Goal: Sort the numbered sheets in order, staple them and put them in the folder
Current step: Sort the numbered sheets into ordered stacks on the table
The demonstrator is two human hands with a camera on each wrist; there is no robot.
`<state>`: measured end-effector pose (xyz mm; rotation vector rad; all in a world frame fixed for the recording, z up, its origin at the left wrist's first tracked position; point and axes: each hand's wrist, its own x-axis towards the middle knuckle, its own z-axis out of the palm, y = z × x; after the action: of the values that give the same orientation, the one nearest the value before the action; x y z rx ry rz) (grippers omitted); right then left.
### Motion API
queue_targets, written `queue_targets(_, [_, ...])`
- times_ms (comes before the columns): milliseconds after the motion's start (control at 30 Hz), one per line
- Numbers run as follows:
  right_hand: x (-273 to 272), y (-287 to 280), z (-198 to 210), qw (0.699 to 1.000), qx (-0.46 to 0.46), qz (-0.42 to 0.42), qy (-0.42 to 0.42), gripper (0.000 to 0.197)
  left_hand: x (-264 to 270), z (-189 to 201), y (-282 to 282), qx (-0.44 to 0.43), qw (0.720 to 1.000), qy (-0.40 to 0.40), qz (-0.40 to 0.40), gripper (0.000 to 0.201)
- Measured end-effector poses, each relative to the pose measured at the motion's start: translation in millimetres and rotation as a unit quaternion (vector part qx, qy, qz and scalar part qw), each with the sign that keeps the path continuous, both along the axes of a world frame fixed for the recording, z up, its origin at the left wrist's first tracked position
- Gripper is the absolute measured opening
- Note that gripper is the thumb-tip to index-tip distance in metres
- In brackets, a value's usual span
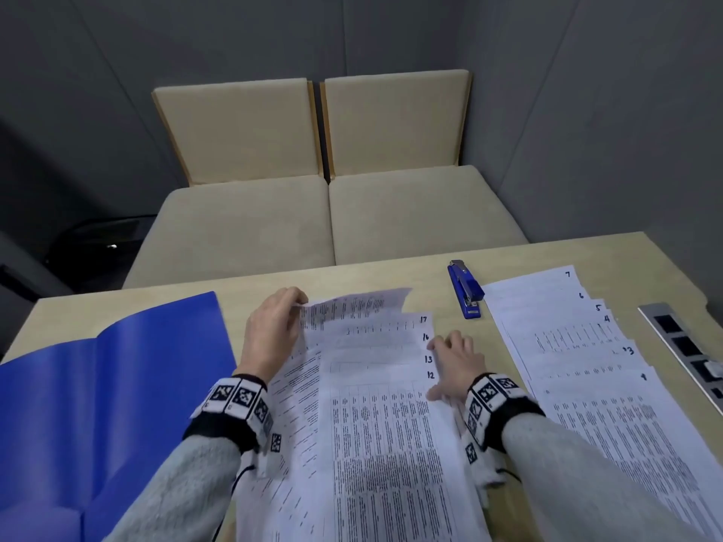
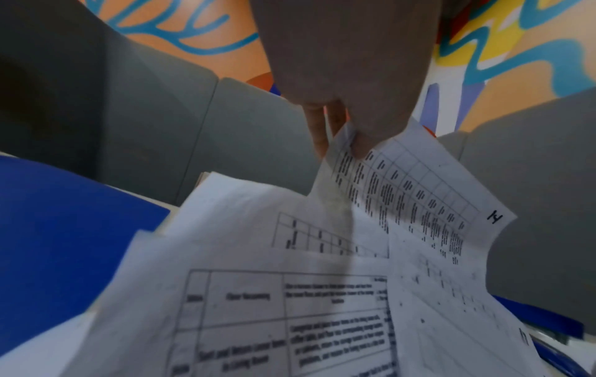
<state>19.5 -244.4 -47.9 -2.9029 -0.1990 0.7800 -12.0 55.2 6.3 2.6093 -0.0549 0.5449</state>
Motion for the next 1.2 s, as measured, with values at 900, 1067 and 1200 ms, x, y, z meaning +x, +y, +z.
queue_targets(900, [-46.1,-35.0,0.0,0.812,0.517,-0.255,0.095,0.024,-4.6,159.2,57.6,-0.380,0.861,-0.331,0.071,0.010])
queue_targets(1067, [-53.2,-49.3,11.2,0.772,0.560,-0.258,0.155,0.027,22.0,147.7,57.4,-0.556,0.786,-0.264,0.061,0.021])
queue_targets(1200, [-55.4,-66.9,21.3,0.785,0.541,-0.234,0.189,0.028,30.7,92.8,34.9,-0.578,0.800,-0.107,0.119,0.017])
